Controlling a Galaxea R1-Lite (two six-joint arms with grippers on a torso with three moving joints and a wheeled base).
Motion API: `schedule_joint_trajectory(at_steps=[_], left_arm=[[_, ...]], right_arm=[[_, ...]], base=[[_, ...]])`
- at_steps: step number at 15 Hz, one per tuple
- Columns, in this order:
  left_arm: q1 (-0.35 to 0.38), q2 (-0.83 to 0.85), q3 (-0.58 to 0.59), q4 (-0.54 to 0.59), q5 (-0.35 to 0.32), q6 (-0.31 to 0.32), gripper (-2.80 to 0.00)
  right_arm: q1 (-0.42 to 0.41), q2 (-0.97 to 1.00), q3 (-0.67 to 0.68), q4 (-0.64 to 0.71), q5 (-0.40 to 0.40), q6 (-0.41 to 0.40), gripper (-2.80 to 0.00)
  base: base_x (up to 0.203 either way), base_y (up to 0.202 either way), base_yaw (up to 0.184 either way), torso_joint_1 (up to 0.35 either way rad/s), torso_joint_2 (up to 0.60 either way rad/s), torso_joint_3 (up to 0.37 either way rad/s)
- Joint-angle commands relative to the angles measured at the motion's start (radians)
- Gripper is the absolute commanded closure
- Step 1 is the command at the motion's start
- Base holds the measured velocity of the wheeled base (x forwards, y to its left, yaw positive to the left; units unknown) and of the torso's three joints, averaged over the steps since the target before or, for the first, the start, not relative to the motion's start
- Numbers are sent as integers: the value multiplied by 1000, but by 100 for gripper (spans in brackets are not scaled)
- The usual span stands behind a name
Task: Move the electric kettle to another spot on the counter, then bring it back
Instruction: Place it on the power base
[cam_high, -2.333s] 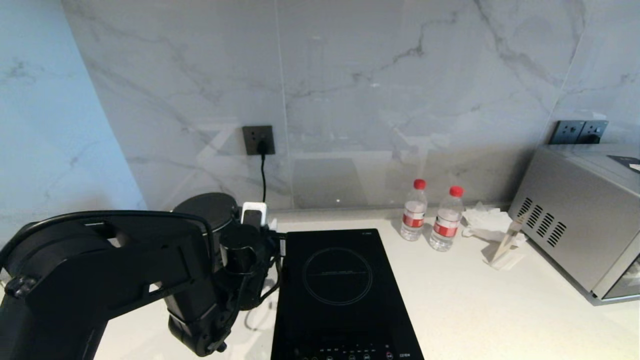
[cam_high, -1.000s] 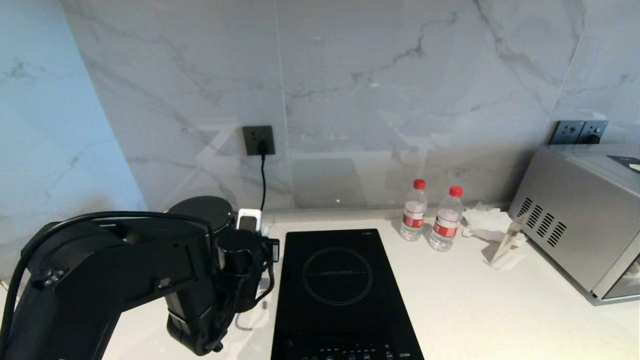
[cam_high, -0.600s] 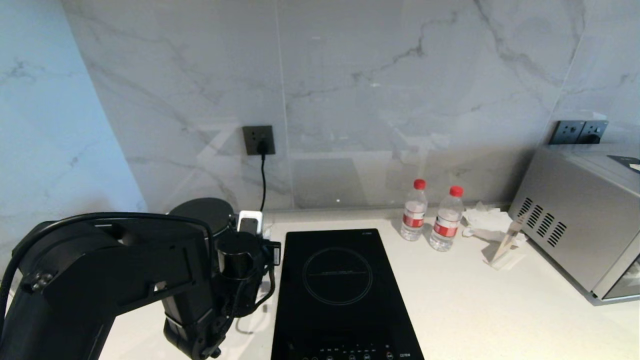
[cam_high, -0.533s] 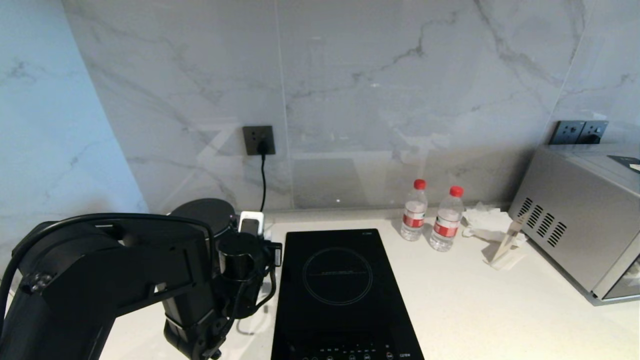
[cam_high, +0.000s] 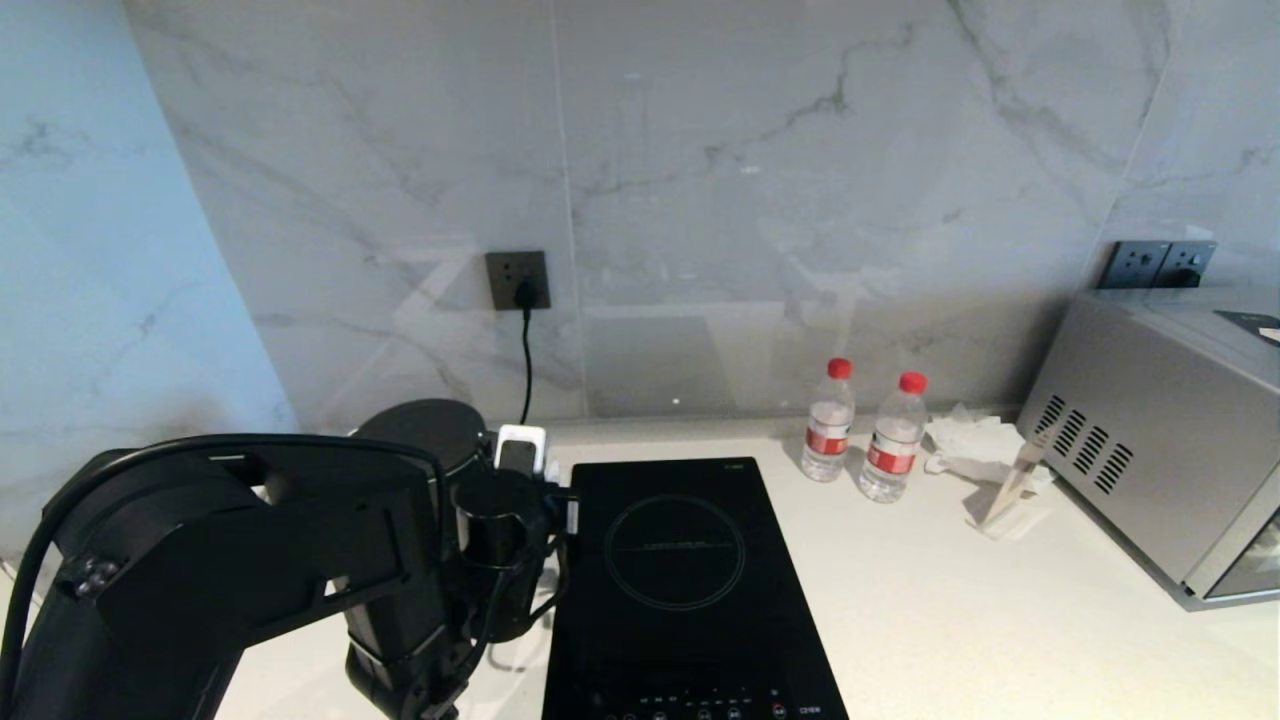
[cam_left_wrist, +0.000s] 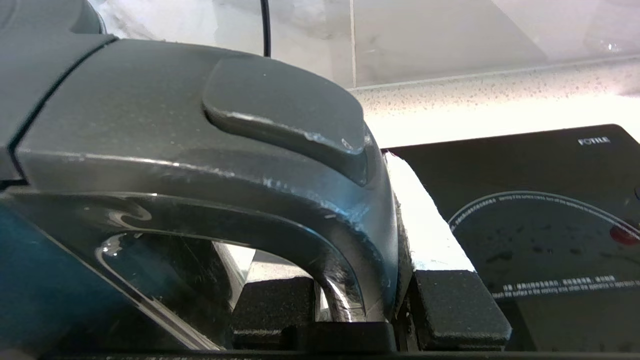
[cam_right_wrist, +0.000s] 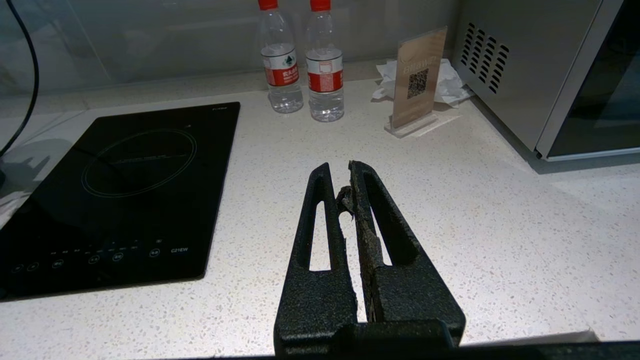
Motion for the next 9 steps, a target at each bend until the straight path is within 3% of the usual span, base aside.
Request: schedule_joint_trajectory(at_steps=[1, 9], left_arm=[[0, 16, -20, -9, 5, 1, 0], [51, 39, -48, -5, 2, 6, 0]], right_arm=[[0, 0, 0, 0, 0, 1, 0], [0, 0, 0, 0, 0, 0, 0]], base=[[0, 0, 0, 0, 0, 0], [0, 0, 0, 0, 0, 0]])
